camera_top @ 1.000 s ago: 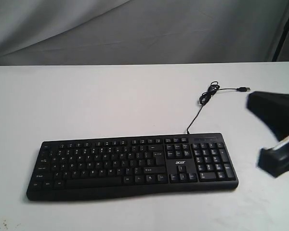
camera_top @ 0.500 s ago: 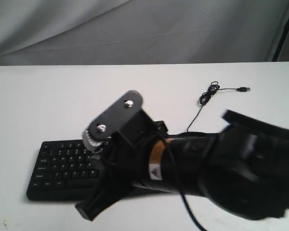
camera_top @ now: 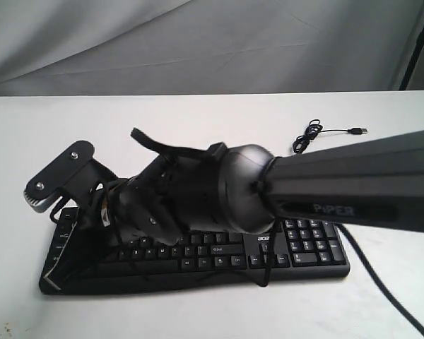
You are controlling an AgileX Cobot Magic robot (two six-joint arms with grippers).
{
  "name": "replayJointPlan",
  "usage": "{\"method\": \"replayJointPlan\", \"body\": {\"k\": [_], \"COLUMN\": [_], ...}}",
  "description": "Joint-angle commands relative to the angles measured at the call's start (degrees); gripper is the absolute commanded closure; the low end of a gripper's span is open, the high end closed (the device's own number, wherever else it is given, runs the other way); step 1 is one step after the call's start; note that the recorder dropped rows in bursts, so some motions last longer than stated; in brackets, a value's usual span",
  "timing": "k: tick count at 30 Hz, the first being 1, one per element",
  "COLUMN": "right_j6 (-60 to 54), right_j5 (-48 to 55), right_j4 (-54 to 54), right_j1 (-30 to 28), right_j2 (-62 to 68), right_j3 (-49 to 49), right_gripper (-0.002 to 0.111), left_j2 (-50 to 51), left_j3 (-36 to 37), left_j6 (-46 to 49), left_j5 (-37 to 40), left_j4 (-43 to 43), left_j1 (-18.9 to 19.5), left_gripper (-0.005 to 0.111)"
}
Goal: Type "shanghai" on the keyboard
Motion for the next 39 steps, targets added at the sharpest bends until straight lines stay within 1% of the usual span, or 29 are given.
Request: {"method": "replayJointPlan", "body": {"k": [1, 7, 19, 31, 39], "right_j6": [-0.68, -0.68, -1.25, -1.55, -5.66], "right_j5": [-4.53, -8.33, -10.78, -10.03, -9.46], "right_j4": [-0.49, -0.49, -0.37, -0.33, -0.47], "right_j1": [0.21, 0.21, -0.71, -0.83, -0.83], "right_j2": [2.7, 3.84, 6.55, 6.71, 6.71], "right_j3": [-0.33, -0.33, -0.33, -0.69, -0.69], "right_gripper": [0.108, 0.108, 0.108, 0.108, 0.108], "left_j2": [-0.2, -0.2, -0.2, -0.2, -0.2], "left_j3": [0.25, 0.25, 0.25, 0.25, 0.25], "left_j6": [-0.16, -0.16, -0.16, -0.16, -0.16], "left_j5": [-0.16, -0.16, -0.16, -0.16, -0.16], "left_j4": [0.04, 0.04, 0.04, 0.04, 0.04], "left_j1": [-0.2, -0.2, -0.2, -0.2, -0.2], "left_gripper": [0.107, 0.107, 0.107, 0.107, 0.107]}}
